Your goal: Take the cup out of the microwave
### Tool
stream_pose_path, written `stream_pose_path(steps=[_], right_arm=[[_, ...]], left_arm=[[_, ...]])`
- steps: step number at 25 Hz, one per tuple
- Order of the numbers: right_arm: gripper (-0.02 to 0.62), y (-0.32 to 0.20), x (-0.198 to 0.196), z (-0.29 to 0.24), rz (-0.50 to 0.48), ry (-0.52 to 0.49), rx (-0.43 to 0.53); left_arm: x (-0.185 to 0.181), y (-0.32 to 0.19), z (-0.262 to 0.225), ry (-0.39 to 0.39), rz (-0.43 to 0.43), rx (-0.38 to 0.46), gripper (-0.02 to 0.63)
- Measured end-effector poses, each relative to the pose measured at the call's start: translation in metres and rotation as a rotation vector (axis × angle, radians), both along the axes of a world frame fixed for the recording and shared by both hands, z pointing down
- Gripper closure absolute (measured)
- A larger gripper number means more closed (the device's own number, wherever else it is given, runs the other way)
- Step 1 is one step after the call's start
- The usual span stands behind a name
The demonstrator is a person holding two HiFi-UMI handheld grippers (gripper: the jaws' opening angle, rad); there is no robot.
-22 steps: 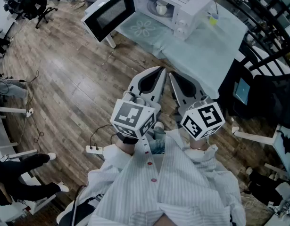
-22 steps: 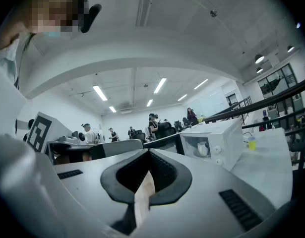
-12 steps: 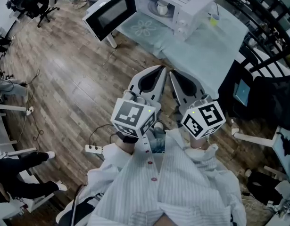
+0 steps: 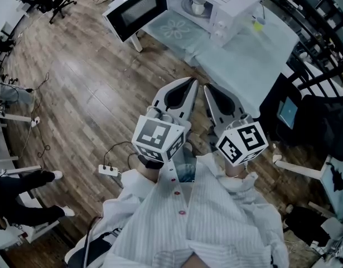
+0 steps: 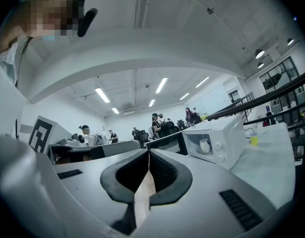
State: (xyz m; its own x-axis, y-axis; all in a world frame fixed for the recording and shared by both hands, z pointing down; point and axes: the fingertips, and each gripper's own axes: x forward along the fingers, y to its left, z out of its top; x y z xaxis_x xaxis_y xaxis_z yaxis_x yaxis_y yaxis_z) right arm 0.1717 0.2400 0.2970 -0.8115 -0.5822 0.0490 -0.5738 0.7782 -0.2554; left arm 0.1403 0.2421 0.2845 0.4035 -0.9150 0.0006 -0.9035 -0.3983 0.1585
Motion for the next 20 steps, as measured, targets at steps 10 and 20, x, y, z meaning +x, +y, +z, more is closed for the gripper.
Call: stream_pose_path(steps=[10, 20], right_arm=[[0.56, -0.02, -0.012, 0.012, -0.012, 0.0, -0.037], [0.56, -0.083, -0.064, 0.012, -0.021, 0.001, -0.049]], left_arm=[[-0.011, -0.023, 0.01, 0.01, -0.002, -0.017, 0.597], [-0.063, -0.088, 0.007, 0.009, -0.009, -0.013, 0.597]])
